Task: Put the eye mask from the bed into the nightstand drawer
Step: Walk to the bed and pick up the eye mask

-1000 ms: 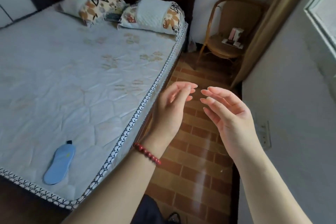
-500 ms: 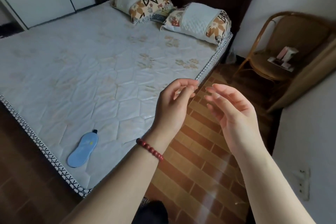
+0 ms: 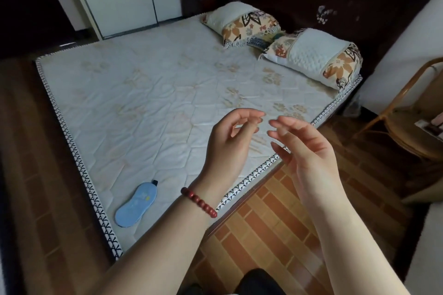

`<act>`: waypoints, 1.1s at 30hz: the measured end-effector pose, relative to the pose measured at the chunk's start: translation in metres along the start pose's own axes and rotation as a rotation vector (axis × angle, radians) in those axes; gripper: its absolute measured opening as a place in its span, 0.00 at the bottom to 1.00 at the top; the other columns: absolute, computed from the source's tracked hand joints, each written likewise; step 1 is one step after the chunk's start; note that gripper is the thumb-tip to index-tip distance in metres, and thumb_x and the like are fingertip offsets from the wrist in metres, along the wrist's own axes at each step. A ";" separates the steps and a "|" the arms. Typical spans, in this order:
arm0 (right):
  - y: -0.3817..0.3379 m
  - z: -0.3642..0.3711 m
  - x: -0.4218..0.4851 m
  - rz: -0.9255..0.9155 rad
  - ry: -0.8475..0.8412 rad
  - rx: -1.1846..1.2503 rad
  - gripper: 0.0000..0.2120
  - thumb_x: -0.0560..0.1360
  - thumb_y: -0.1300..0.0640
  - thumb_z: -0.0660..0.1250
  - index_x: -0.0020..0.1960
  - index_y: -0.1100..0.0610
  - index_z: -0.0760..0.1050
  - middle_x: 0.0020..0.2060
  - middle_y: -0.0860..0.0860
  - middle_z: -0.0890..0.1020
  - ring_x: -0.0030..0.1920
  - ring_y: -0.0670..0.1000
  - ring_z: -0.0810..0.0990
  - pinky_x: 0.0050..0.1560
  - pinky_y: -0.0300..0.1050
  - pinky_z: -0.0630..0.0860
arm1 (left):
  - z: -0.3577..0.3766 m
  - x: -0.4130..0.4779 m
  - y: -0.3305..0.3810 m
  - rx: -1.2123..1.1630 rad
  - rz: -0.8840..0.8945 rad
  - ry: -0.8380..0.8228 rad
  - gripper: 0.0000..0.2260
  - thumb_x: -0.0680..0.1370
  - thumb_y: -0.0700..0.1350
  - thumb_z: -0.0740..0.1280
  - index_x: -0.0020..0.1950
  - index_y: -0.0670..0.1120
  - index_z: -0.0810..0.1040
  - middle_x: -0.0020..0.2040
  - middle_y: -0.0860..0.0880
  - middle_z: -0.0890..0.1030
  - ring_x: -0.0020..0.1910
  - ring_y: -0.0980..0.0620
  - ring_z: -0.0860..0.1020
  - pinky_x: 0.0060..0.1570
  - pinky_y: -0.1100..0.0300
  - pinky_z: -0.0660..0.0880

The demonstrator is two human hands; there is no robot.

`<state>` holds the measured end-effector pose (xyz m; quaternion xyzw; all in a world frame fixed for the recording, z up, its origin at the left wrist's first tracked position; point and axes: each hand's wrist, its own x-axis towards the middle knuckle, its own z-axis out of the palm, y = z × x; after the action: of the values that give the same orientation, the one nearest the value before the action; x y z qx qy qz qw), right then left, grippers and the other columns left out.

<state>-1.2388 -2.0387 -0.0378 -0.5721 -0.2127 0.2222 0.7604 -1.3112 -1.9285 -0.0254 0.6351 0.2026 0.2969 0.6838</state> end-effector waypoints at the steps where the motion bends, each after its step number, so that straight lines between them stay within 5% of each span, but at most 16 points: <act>1: 0.002 0.004 0.008 0.006 -0.021 -0.002 0.07 0.70 0.56 0.71 0.46 0.45 0.82 0.47 0.45 0.85 0.52 0.47 0.82 0.50 0.38 0.75 | -0.005 0.005 0.000 -0.001 0.002 0.023 0.08 0.77 0.41 0.64 0.46 0.51 0.81 0.48 0.54 0.84 0.47 0.59 0.81 0.40 0.77 0.70; 18: 0.027 0.092 0.123 0.177 -0.638 0.009 0.10 0.74 0.61 0.67 0.46 0.47 0.82 0.48 0.47 0.86 0.54 0.50 0.82 0.50 0.39 0.77 | -0.064 0.048 0.014 0.068 0.020 0.643 0.08 0.77 0.46 0.64 0.42 0.57 0.81 0.48 0.55 0.84 0.49 0.57 0.82 0.46 0.68 0.73; 26: 0.041 0.133 0.123 0.276 -0.892 0.054 0.11 0.74 0.62 0.67 0.47 0.47 0.82 0.48 0.46 0.86 0.53 0.50 0.82 0.49 0.38 0.78 | -0.078 0.019 0.023 0.126 0.059 0.918 0.06 0.78 0.41 0.65 0.51 0.44 0.80 0.51 0.49 0.83 0.52 0.52 0.80 0.44 0.74 0.72; 33: 0.046 0.157 0.090 0.312 -0.982 0.047 0.07 0.69 0.56 0.69 0.44 0.46 0.82 0.48 0.46 0.86 0.57 0.52 0.81 0.53 0.41 0.77 | -0.095 -0.022 0.027 0.111 0.064 1.021 0.06 0.78 0.43 0.65 0.46 0.52 0.80 0.48 0.55 0.83 0.48 0.59 0.80 0.42 0.75 0.71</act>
<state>-1.2611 -1.8528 -0.0362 -0.4077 -0.4519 0.5800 0.5414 -1.3935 -1.8716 -0.0114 0.4503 0.5065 0.5786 0.4537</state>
